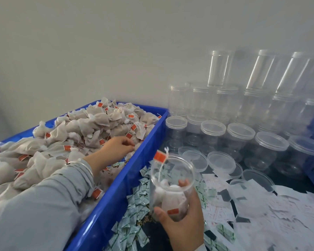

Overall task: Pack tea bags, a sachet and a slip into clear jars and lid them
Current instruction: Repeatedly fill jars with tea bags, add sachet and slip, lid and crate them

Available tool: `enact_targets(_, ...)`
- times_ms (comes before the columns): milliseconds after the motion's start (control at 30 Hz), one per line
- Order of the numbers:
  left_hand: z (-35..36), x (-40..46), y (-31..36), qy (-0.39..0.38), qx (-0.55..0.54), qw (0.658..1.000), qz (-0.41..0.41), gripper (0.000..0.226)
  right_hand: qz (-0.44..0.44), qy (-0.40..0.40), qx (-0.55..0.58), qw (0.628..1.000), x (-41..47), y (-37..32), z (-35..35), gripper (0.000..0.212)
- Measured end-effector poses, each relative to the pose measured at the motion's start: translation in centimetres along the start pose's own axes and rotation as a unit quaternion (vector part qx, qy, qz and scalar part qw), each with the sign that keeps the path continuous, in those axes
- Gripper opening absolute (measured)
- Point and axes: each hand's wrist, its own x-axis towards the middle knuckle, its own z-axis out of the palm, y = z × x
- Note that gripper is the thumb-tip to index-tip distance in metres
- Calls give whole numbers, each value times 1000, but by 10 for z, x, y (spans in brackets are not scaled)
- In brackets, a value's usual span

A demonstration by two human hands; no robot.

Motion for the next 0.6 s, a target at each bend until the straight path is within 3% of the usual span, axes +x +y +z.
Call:
enact_targets(233, 15, 39, 9, -9, 103, 994, 31, 35, 43, -37, -43, 997, 0, -5, 1, 122)
enact_targets(467, 31, 72, 20, -82, 258, 962, 32, 37, 42, -35, -63, 997, 5, -5, -1, 115)
enact_targets(600, 32, 74, 18, -79, 194, 978, 10, 30, 34, -19, -77, 996, 4, -3, 2, 107)
